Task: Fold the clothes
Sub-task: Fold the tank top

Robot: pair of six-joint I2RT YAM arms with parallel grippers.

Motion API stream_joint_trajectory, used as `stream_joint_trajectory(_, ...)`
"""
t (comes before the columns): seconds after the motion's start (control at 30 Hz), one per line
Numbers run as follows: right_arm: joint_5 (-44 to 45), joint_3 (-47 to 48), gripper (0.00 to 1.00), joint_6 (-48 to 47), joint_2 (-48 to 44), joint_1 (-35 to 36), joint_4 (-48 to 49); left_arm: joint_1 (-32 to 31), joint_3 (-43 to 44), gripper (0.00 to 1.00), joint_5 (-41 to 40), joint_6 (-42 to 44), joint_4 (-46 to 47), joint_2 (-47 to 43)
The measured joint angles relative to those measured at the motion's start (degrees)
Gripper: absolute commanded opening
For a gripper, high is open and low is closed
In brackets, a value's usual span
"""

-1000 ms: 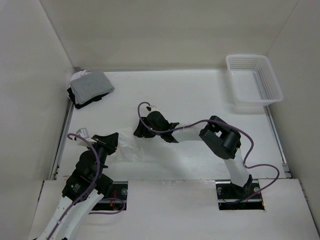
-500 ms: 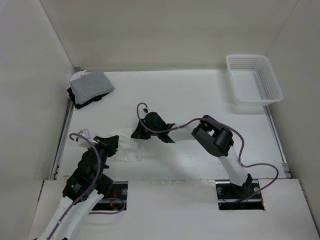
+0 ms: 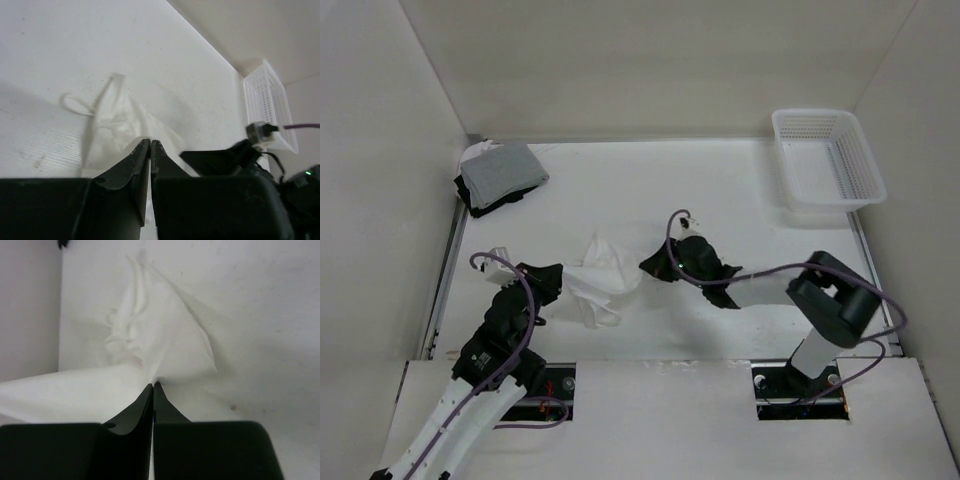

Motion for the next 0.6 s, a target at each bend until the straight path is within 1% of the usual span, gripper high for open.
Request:
stream_joint_trajectory(0.1, 2.8, -6.7, 0.05, -0.6, -10.4, -1.3, 0.9, -0.2, 0.0, 0.01, 0.1, 1.1, 3.3, 2.8)
stream_joint_trajectory(0.2, 5.4, -11.2, 0.06, -1.4, -19.2, -1.1, -0.5, -0.4, 0.0, 0.01, 0.3, 2.0, 6.4, 5.0)
stream_joint_trajectory(0.3, 7.9, -13.4, 0.08, -1.1, -24.5, -0.4, -3.1, -0.8, -0.1, 0.01, 0.6, 2.5, 8.4, 6.5)
stream_joint_trajectory(0.4, 9.4, -16.0, 0.13, 0.5, -26.1, 1.8, -5.6, -1.5, -2.2, 0.01, 0.8, 2.5, 9.4, 5.7)
stream_joint_trajectory(0.43, 9.6, -17.1, 0.18, 1.4, -26.0, 2.8, -6.8, -1.6, -3.1, 0.01, 0.8, 2.4, 9.3, 5.0)
stream_joint_trajectory(0.53, 9.6, -20.8, 0.4, 4.2, -25.8, 6.3, -10.4, -1.8, -5.9, 0.01, 0.8, 2.2, 7.8, 2.7)
stream_joint_trajectory(0.6, 9.4, -22.4, 0.5, 5.7, -25.9, 8.3, -13.3, -1.8, -6.9, 0.01, 0.8, 2.1, 7.0, 2.0)
